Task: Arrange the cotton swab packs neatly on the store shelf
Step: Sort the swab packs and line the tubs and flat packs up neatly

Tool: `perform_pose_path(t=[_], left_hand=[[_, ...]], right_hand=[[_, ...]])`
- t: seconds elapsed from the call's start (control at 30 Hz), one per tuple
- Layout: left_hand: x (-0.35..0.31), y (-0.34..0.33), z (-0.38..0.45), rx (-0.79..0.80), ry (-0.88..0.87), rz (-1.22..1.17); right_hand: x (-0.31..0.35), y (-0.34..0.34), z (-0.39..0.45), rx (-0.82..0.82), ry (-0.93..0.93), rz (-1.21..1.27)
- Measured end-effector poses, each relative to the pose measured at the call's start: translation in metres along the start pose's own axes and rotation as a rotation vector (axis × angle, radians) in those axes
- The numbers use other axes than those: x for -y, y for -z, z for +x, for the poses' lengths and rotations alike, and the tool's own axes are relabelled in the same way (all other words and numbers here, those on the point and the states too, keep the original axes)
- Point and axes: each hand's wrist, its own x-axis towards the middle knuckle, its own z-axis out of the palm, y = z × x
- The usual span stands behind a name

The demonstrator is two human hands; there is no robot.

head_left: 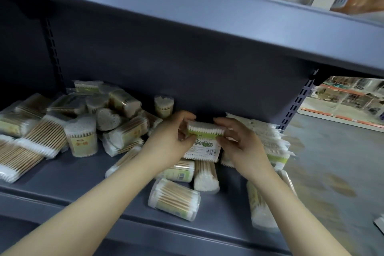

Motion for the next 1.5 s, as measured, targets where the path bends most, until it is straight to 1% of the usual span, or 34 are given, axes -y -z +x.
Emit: perform_pose_path(t=[0.1,0.17,0.27,0.37,0.47,0.6,0.7,0.83,0.97,1.1,1.23,1.37,1.43,1.5], left_hand=[[-0.009,-0.002,0.009,0.113,-0.077,0.162],[-0.015,-0.005,0.018,0.126,-0.107,0.221],[-0.02,-0.008,0.036,0.044,-0.114,0.301],[-0.019,-0.009,0.05,-0.031,-0.095,0.299],[-0.016,-0.016,0.06,-0.065,-0.102,0.331],[-0.007,-0.031,0.071,-0.091,-0.104,0.421],[0.0,-0.04,0.085,-0.11,-0.076,0.416],[0.006,-0.05,0.105,-0.041,-0.013,0.417],[0.009,-0.06,0.118,-0.008,-0.033,0.318],[0.008,-0.067,0.126,-0.013,-0.029,0.212],[0.018,-0.072,0.13,0.054,0.023,0.192],[0.026,-0.077,0.13,0.097,0.029,0.25],[0.027,-0.079,0.129,0.091,0.032,0.303],[0.027,-0.08,0.129,0.053,0.013,0.318]], right_hand=[[-0.005,0.007,0.004,-0.001,0.027,0.008],[-0.007,0.014,0.009,-0.013,0.037,0.012],[-0.014,0.03,0.018,-0.069,0.029,-0.006],[-0.029,0.046,0.024,-0.092,-0.039,-0.175],[-0.044,0.051,0.029,-0.068,-0.08,-0.341],[-0.054,0.049,0.043,-0.089,-0.118,-0.442],[-0.062,0.047,0.06,-0.059,-0.187,-0.507],[-0.073,0.038,0.075,-0.001,-0.235,-0.523],[-0.081,0.032,0.08,0.003,-0.265,-0.543],[-0.086,0.032,0.077,0.028,-0.251,-0.597],[-0.089,0.033,0.074,0.102,-0.223,-0.68],[-0.092,0.029,0.072,0.107,-0.161,-0.71],[-0.091,0.029,0.072,0.119,-0.165,-0.702],[-0.09,0.029,0.072,0.127,-0.171,-0.698]])
